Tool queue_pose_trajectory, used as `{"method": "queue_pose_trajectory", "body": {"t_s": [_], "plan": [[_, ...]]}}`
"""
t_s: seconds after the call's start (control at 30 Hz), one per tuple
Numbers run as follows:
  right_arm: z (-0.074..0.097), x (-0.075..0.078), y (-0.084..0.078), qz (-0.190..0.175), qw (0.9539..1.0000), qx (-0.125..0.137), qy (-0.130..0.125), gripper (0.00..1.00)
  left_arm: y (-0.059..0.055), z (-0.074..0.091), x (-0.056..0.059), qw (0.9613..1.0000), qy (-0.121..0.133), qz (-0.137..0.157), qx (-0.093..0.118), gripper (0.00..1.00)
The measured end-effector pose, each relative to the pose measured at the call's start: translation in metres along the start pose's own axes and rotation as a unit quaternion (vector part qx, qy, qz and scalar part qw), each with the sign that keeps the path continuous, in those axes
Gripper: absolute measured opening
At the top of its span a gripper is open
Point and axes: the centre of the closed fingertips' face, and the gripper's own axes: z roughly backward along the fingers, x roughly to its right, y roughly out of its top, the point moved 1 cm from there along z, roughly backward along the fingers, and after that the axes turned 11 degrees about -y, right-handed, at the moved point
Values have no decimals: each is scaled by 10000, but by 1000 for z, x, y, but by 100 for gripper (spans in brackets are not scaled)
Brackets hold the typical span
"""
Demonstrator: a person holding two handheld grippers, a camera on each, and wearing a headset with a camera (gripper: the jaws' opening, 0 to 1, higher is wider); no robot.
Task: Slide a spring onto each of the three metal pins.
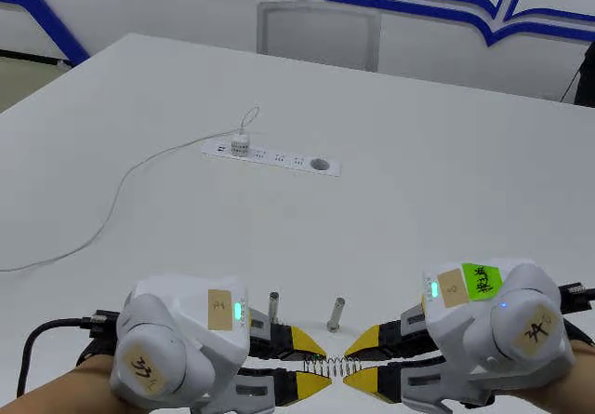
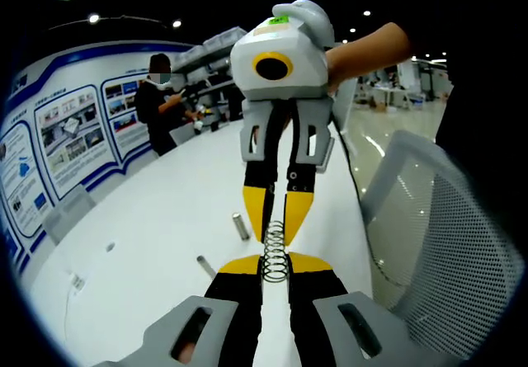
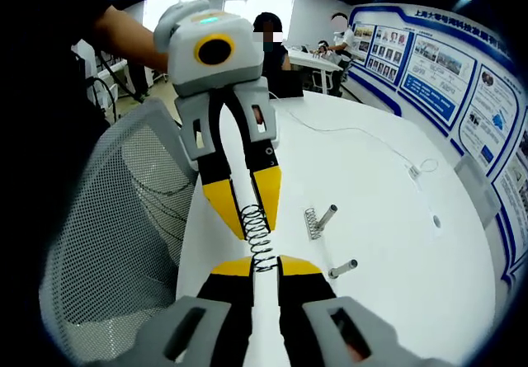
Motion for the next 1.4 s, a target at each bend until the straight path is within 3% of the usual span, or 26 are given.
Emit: {"method": "queue_pose_trajectory", "body": {"t_s": [0.1, 0.2, 0.47, 0.6, 0.7, 0.8, 1.03, 1.17, 1.3, 1.4], "plan": [[4, 0, 8, -198, 9995, 199, 111, 10, -2, 0, -1, 9999, 18, -43, -106, 10], [6, 2, 11, -169, 9995, 242, 82, 10, 1, 3, -4, 9999, 79, 69, -8, 10], [16, 4, 34, -92, 9974, 672, 232, 10, 3, 6, -7, 9998, 148, 119, 67, 10], [14, 3, 36, -102, 9972, 698, 256, 10, 2, 4, -7, 9998, 164, 120, 15, 10], [16, 2, 38, -204, 9962, 790, 317, 10, 3, 3, -5, 9991, 152, 386, 91, 10], [19, 0, 40, -155, 9957, 833, 383, 11, 6, 1, -3, 9994, 125, 309, 111, 10], [21, -1, 51, -315, 9933, 1042, 393, 11, 11, -4, -4, 9992, 124, 327, 179, 10], [17, -1, 53, -300, 9935, 1041, 347, 11, 8, -3, -6, 9993, 177, 314, 135, 10], [14, -1, 54, -368, 9933, 1075, 230, 10, 5, 0, -6, 9982, 182, 544, 174, 10], [11, -1, 54, -443, 9929, 1091, 145, 10, 2, 0, -6, 9983, 172, 548, 110, 11]]}}
